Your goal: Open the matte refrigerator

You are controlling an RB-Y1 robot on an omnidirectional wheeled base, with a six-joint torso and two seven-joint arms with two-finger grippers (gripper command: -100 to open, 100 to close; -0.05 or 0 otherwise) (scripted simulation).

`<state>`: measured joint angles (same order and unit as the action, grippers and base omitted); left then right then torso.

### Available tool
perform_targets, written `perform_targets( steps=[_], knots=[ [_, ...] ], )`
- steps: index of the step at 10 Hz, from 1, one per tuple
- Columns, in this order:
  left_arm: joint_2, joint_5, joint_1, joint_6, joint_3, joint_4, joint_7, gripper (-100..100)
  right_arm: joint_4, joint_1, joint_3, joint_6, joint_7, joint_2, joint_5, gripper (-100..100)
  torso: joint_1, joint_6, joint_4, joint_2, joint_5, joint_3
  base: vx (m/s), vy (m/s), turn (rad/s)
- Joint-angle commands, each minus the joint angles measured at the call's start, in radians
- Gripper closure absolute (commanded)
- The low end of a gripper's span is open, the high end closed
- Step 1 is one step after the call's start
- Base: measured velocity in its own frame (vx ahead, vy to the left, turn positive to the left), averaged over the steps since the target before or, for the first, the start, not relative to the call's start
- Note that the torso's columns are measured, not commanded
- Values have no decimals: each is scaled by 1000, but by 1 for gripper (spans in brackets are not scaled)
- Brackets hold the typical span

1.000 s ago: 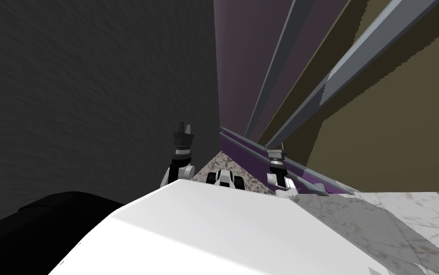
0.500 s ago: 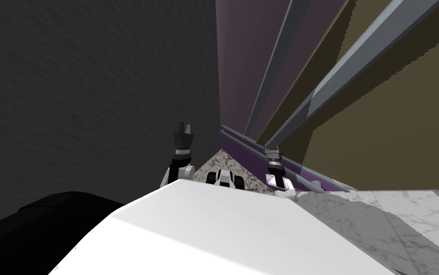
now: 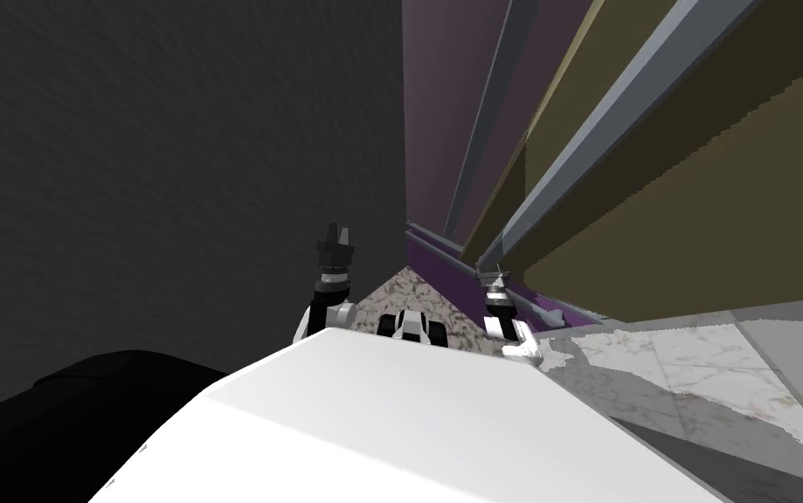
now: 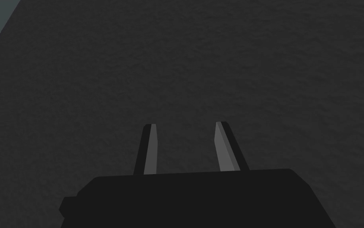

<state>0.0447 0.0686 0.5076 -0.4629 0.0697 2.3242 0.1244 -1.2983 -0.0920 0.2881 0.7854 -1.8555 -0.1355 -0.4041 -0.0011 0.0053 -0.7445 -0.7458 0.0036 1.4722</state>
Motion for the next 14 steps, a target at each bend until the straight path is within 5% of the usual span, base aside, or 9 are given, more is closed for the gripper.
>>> perform_targets(
  steps=[1,14],
  knots=[
    [0,0,0,0,0,0,0,0,-3,12,-36,13,52,-39,-14,100,1,0,-1,0,1,0,-208,-80,92],
    [0,0,0,0,0,0,0,0,22,19,-202,116,184,-124,-70,100,-1,-1,-2,-1,-1,-1,-184,-118,96]
  ],
)
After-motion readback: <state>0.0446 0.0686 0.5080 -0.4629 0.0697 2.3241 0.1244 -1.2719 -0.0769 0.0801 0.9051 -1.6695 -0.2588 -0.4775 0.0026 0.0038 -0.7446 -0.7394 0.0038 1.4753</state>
